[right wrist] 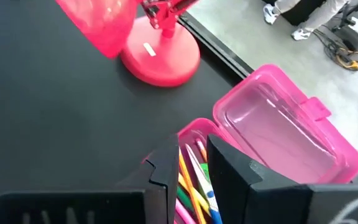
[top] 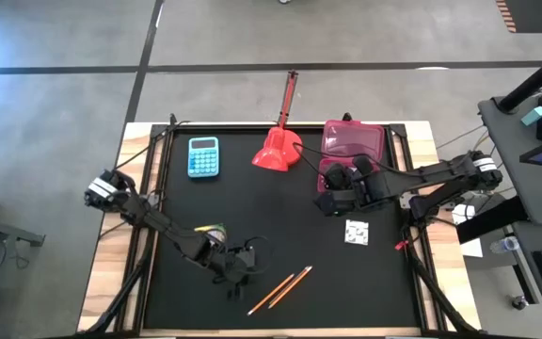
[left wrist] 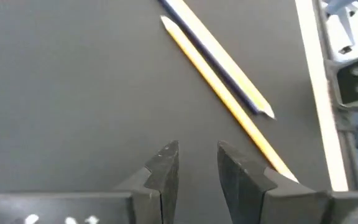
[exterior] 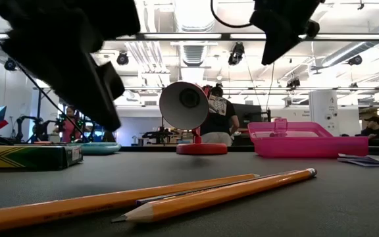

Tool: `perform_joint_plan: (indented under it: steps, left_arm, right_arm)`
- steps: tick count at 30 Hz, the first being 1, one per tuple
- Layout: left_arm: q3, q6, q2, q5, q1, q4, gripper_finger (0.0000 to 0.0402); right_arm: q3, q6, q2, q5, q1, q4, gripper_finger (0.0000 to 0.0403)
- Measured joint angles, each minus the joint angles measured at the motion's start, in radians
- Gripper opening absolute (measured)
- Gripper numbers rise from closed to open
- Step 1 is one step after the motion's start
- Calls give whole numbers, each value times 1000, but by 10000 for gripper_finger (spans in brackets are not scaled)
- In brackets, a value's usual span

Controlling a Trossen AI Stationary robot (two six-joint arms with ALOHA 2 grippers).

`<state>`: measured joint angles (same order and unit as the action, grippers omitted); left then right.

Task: Pack school essentials
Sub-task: Put the orange pencil into the pink supply box

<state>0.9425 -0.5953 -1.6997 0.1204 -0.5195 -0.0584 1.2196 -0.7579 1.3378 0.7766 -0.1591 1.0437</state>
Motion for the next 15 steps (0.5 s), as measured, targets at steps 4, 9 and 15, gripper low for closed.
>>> perform_joint_plan:
  steps: [4, 9, 15]
  left_arm:
    - [1, 23, -16, 5, -10, 32, 91]
    - [1, 57, -56, 12, -10, 87, 91]
    - [14, 100, -130, 12, -32, 251, 91]
  right_arm:
    - [-9, 54, 3, 0, 0, 5, 73]
    - [-7, 62, 3, 0, 0, -8, 73]
    - [-7, 62, 3, 1, 0, -12, 73]
